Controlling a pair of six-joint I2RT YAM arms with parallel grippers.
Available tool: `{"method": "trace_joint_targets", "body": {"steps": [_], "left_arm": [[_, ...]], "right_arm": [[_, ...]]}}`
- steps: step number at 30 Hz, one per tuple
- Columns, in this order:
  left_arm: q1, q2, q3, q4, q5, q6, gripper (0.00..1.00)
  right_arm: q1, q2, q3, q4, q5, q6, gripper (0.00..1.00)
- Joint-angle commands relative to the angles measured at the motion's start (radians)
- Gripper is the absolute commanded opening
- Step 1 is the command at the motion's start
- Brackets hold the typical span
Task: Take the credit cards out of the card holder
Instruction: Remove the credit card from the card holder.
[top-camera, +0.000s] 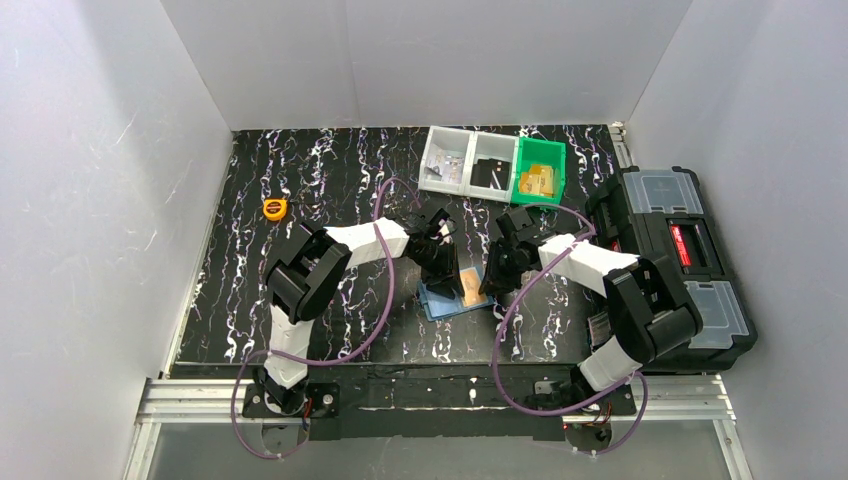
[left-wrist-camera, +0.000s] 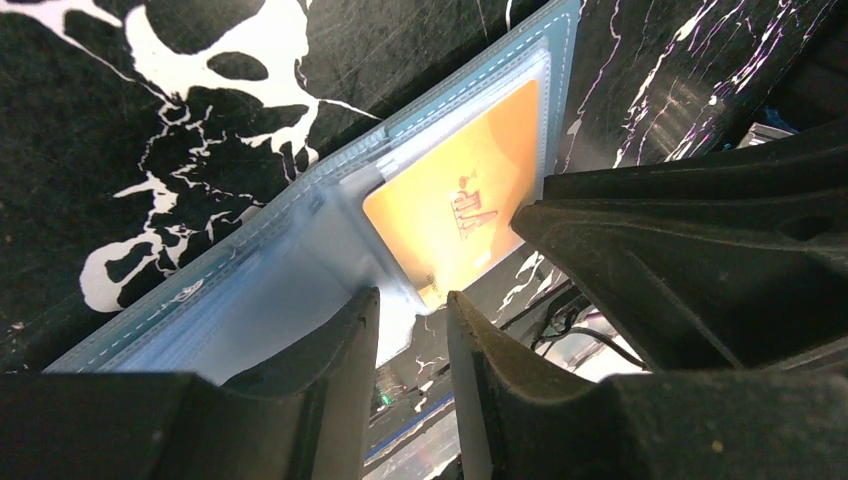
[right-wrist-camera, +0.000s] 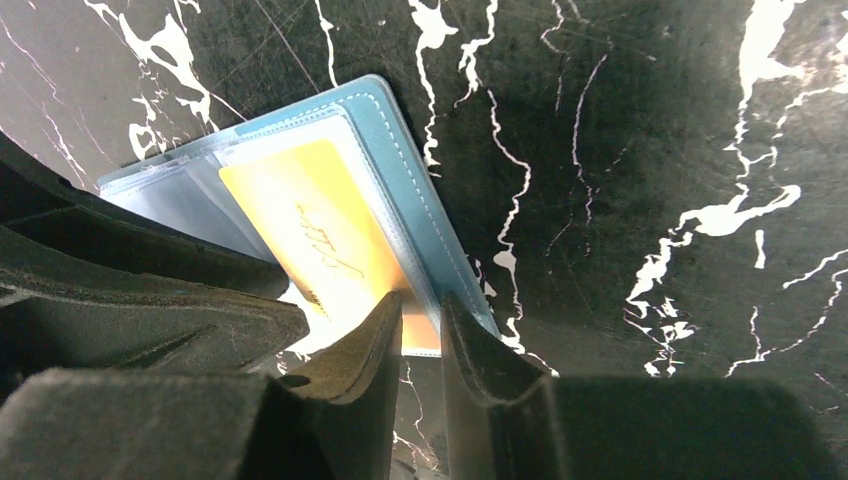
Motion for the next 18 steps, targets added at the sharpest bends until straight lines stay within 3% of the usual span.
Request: {"method": "trace_joint_targets", "body": {"steps": [1, 18], "left_arm": [[0.009, -0.004, -0.033, -0.010, -0.028, 0.016, 0.31], [0.020, -0.008, -0.083, 0.087, 0.020, -0.010, 0.22]], "right_arm": [[0.030, 0.012, -0.012, 0.027, -0.015, 0.019, 0.27], [0.070, 0.043, -0.038, 0.066, -0.056, 0.066, 0.18]]}}
